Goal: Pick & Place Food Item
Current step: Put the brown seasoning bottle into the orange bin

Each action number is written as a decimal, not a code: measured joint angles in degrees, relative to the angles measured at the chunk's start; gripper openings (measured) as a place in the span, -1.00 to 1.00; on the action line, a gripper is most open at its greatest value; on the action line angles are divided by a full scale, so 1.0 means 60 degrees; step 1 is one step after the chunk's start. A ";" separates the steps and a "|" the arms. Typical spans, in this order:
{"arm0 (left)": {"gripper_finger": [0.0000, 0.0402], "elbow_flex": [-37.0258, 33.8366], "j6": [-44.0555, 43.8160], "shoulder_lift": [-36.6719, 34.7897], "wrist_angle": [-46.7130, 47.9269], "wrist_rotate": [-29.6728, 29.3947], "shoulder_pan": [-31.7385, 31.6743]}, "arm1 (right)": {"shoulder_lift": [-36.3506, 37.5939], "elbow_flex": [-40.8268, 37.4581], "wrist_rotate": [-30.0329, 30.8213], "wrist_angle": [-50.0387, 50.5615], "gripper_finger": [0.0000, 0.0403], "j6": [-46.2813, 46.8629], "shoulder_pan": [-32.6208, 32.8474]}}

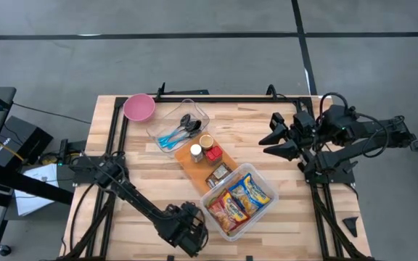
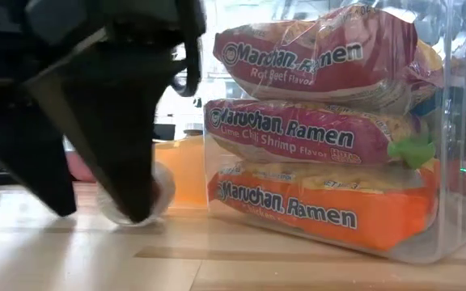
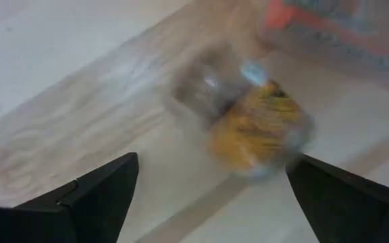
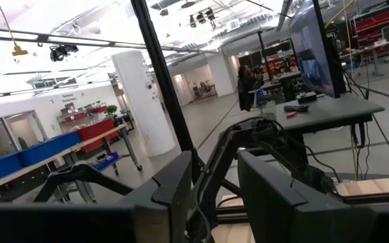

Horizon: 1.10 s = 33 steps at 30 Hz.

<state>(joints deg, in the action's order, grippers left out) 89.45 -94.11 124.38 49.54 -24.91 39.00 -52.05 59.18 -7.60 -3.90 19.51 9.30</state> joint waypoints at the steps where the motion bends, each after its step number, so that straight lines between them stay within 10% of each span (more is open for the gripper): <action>1: 0.84 -0.0086 -0.0037 -0.0025 -0.0038 0.0150 0.0022 | 0.0000 0.0000 0.0000 0.0034 -0.41 0.0003 0.0000; 16: 0.83 -0.0349 -0.3393 -0.0416 0.0277 0.0751 0.1623 | -0.0015 0.0000 0.0000 0.0092 -0.41 0.0000 0.0007; 33: 0.69 -0.0338 -0.3435 -0.0420 -0.0699 -0.0815 0.0448 | -0.0018 0.0000 -0.0001 0.0121 -0.41 0.0000 0.0007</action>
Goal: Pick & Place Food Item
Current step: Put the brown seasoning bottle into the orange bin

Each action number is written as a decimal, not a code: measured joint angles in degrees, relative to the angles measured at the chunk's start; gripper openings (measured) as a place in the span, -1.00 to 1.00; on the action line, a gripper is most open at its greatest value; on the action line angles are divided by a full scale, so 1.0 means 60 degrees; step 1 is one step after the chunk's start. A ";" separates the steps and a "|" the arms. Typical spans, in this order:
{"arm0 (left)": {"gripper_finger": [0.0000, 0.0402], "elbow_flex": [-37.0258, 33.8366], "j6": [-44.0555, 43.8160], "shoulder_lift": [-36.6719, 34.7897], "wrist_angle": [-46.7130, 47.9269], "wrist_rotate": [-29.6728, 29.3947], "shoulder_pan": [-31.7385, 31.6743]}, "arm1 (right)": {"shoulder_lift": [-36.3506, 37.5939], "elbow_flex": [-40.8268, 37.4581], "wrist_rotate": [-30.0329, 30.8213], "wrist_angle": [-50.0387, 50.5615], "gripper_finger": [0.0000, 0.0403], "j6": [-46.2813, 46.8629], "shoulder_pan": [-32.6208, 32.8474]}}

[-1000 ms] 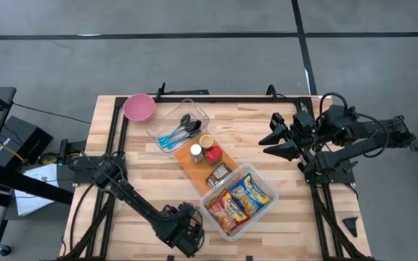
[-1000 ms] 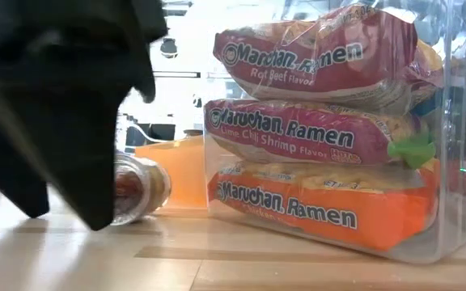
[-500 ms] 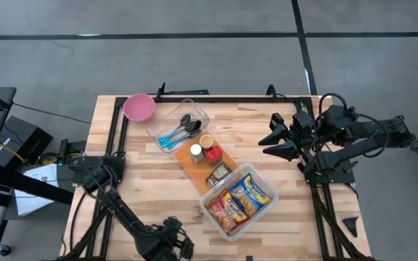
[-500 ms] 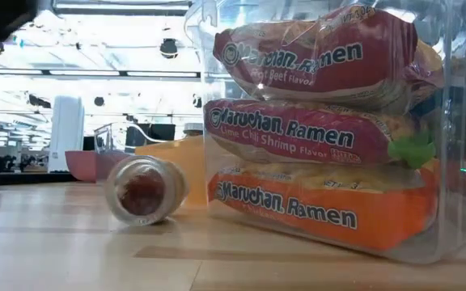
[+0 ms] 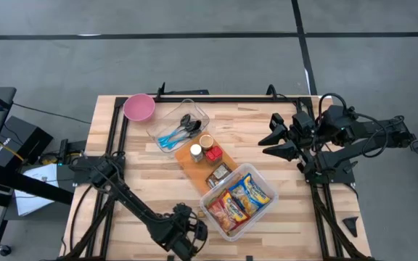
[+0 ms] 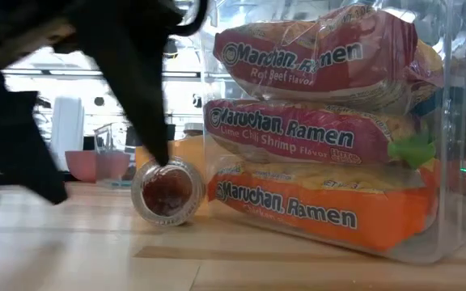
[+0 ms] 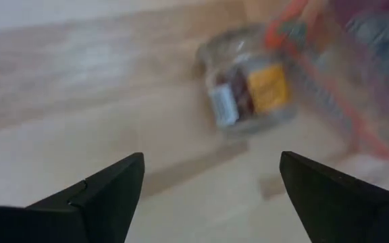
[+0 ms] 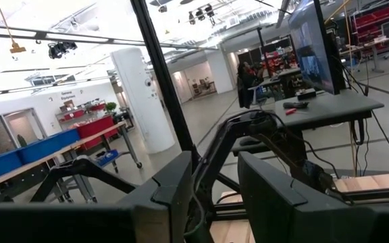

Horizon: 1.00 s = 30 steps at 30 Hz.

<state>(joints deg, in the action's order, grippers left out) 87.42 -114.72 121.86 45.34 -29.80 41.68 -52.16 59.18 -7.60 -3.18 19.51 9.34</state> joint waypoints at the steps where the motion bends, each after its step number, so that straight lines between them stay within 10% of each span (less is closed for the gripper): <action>1: 0.71 0.0000 -0.0003 0.0000 -0.0068 -0.0120 -0.0058 | 0.0000 0.0000 0.0000 0.0006 -0.41 0.0000 0.0000; 30: 0.74 -0.0168 0.0125 0.0000 0.1912 -0.0401 0.0418 | -0.0004 0.0000 -0.0007 0.0175 -0.41 0.0004 0.0004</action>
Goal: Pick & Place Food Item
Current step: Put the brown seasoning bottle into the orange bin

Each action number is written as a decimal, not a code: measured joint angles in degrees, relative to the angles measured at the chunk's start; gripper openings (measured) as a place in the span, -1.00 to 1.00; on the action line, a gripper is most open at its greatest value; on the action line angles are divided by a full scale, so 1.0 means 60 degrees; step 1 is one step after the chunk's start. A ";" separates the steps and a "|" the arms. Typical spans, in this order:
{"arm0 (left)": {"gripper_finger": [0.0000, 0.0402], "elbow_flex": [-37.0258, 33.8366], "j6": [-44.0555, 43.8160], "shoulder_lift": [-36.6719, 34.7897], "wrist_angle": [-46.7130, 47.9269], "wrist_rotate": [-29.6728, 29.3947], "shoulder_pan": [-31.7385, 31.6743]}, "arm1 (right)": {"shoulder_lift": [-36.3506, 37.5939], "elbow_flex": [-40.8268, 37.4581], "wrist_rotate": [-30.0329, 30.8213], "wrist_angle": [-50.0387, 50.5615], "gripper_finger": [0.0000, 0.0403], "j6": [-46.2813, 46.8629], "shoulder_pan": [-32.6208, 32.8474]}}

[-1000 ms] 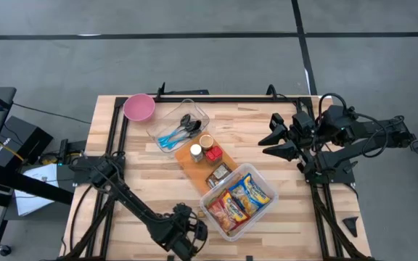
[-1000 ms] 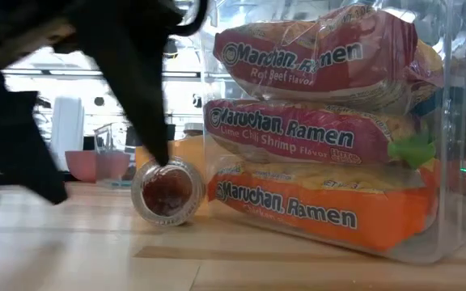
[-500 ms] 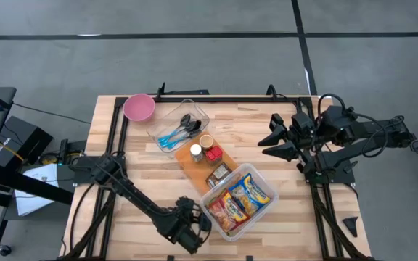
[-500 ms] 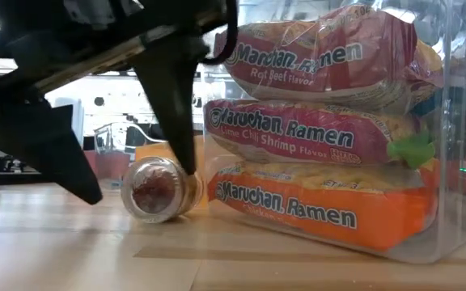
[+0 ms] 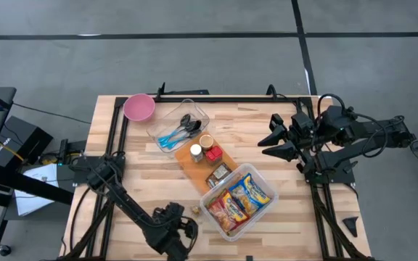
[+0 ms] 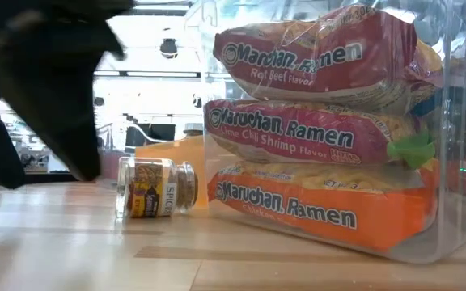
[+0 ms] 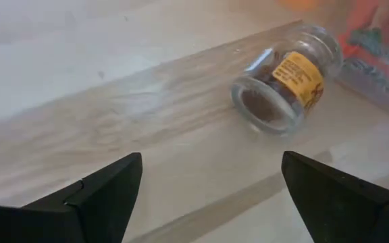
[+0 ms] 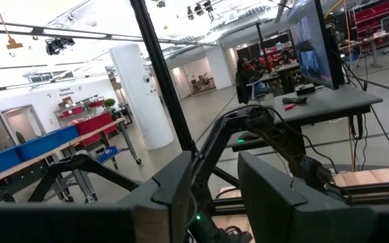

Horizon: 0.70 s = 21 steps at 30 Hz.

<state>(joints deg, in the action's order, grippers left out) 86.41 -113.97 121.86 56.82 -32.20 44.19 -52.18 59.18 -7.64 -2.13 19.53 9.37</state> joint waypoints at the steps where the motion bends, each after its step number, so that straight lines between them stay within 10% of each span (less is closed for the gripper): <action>1: 0.74 0.0000 0.0176 0.0000 0.0106 -0.0087 0.0079 | 0.0000 0.0000 0.0000 0.0000 -0.41 0.0000 0.0000; 21: 0.74 -0.0585 0.5883 -0.0590 -0.1947 -0.1758 -0.0044 | -0.0122 -0.0003 0.0003 0.0319 -0.41 0.0000 0.0000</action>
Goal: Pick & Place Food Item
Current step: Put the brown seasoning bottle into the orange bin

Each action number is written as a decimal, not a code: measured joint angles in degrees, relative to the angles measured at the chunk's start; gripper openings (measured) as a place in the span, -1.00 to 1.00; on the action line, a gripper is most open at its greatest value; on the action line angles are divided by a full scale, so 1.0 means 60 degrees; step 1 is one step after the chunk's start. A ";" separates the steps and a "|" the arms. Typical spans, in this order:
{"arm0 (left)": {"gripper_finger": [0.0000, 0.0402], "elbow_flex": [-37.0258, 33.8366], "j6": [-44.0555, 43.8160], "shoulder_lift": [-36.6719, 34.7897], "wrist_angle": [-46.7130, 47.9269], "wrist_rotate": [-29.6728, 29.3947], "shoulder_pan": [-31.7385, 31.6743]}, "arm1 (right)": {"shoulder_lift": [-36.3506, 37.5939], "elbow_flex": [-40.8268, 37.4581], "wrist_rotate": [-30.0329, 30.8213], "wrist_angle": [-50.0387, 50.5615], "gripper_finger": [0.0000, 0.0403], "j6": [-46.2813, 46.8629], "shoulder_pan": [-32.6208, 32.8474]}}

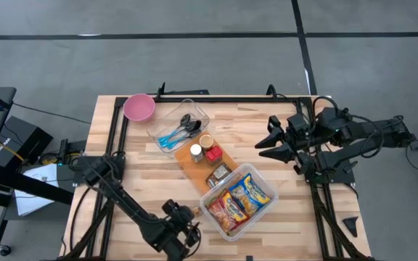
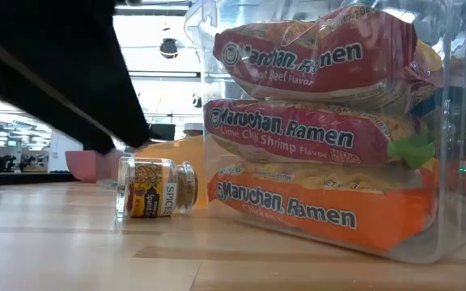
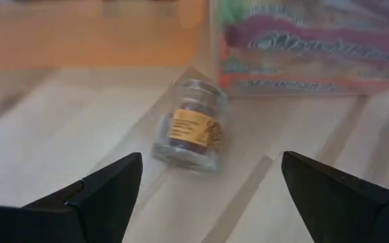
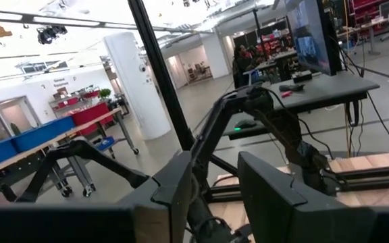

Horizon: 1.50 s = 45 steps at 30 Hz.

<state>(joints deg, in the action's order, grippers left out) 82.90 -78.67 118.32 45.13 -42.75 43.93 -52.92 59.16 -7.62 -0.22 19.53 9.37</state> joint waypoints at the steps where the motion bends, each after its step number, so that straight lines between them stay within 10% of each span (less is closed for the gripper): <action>1: 0.73 -0.0187 0.0040 0.0003 -0.0397 0.0015 -0.0034 | -0.0002 -0.0001 0.0000 0.0002 -0.41 0.0000 0.0000; 17: 0.57 -0.2122 0.0818 0.0007 -0.3009 -0.0344 -0.0429 | -0.0129 -0.0008 -0.0003 -0.0006 -0.41 0.0106 0.0000; 31: -0.09 -0.2217 0.0826 -0.0222 -0.3088 0.0107 -0.0560 | -0.0129 -0.0008 0.0004 0.0444 -0.41 0.0150 -0.0018; 45: -0.09 -0.2984 0.1255 -0.4718 -0.2925 0.0102 -0.0013 | -0.0129 -0.0005 -0.1926 0.0966 -0.41 -0.0802 -0.0011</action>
<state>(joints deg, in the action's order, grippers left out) 65.00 -71.14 90.02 27.58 -42.14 43.85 -53.69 59.13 -19.18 5.58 14.71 9.30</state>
